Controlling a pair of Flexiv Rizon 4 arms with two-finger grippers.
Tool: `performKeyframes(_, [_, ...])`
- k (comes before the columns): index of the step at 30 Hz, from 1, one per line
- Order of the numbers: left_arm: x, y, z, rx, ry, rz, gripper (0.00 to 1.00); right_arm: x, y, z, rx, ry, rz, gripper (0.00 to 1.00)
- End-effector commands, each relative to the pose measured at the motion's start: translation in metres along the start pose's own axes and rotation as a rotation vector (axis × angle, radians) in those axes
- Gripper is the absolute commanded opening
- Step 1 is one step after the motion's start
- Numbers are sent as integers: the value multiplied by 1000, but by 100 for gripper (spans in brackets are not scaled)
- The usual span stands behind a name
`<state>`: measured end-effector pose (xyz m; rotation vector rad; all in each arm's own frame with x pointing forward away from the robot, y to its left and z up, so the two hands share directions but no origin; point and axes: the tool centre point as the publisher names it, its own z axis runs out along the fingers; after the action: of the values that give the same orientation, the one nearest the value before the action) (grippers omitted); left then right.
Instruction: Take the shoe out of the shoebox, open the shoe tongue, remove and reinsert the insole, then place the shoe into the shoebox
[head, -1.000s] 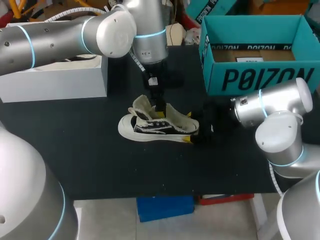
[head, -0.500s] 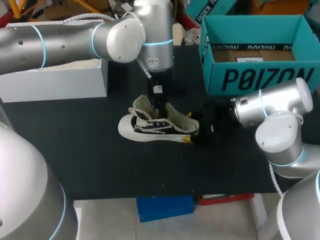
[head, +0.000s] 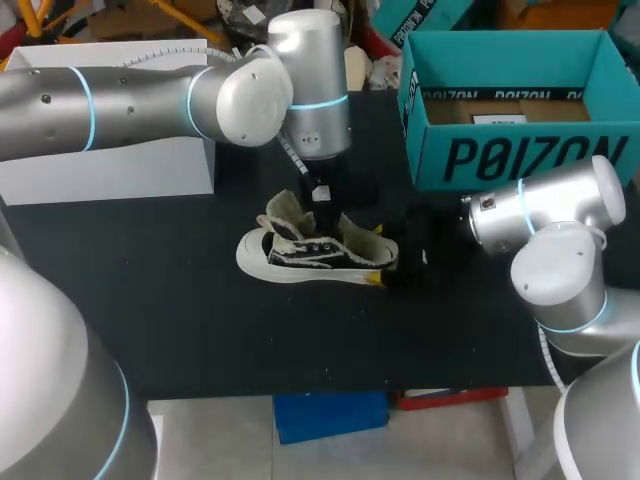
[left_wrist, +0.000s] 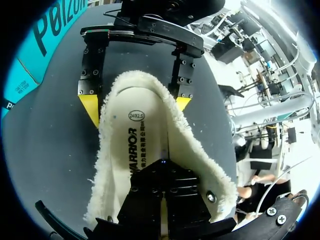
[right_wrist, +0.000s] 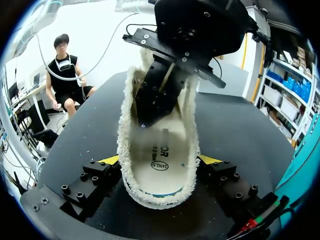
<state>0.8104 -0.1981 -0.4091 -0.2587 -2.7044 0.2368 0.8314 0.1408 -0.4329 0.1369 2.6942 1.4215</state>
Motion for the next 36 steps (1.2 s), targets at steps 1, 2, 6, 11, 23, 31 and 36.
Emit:
performKeyframes(1, [5,3,8,13,-4,-4,0,0,-2,0,2,1,2,0])
performKeyframes(2, [4,2,11,12,-2,-5,0,0,-2,0,2,1,2,0])
performKeyframes(6, [4,1,17,4,9,-6,0,0,-2,0,2,1,2,0])
performKeyframes(11, [5,0,21,-7,14,-2,0,0,-2,0,2,1,2,0])
performKeyframes(23, [5,1,18,18,-7,2,82,0,-2,0,2,1,2,0])
performKeyframes(31, [4,9,21,-19,-103,-30,40,0,-2,0,2,1,2,0])
performKeyframes(36, [-1,16,22,-57,-197,-60,34,0,-2,0,2,1,2,0])
